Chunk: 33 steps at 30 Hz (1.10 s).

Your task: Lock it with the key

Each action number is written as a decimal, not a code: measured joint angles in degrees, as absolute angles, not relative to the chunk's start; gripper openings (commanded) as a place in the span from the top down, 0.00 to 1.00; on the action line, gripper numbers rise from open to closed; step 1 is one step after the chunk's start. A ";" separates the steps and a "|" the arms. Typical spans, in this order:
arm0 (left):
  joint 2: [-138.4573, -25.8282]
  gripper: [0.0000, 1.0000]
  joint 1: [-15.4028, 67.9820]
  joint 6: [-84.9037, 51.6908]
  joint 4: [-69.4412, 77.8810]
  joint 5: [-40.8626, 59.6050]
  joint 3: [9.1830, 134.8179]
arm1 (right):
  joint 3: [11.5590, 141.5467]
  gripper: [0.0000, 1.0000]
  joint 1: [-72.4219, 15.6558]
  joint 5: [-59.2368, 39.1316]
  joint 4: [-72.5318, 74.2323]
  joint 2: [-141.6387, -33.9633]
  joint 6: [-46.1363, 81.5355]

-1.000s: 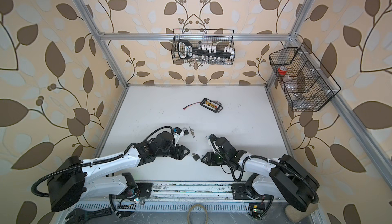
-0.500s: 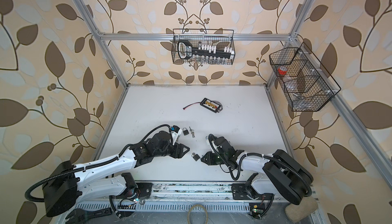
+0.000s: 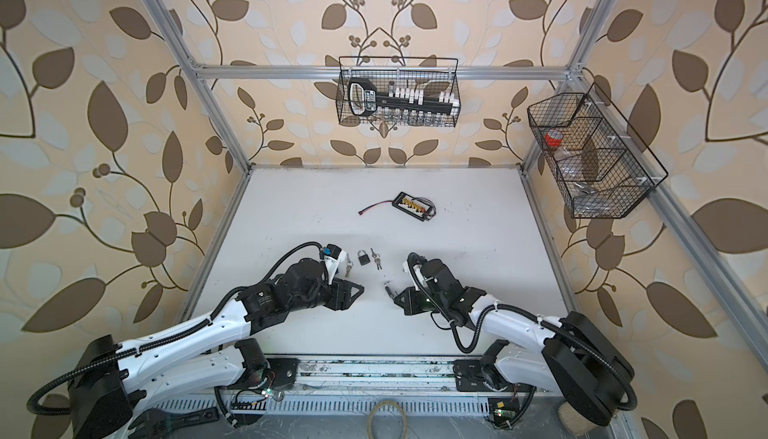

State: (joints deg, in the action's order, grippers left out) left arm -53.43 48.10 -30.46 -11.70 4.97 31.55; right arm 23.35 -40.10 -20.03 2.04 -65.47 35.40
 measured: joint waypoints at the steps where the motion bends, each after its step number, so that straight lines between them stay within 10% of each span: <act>1: -52.71 0.28 48.10 -30.37 -12.84 4.14 32.05 | 24.14 1.00 -40.10 -19.57 0.67 -64.47 34.54; 18: -48.05 0.14 48.07 -15.05 -20.60 3.86 47.57 | 49.15 1.00 -39.99 -10.35 -21.61 -54.48 10.96; 33: -53.39 0.11 48.05 -0.91 -21.89 19.97 57.32 | 61.45 1.00 -39.94 -36.51 -38.76 -59.31 -9.93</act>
State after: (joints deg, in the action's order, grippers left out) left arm -53.39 48.05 -0.91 -21.89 19.97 57.32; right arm 61.45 -39.94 -36.51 -38.76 -59.31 -9.93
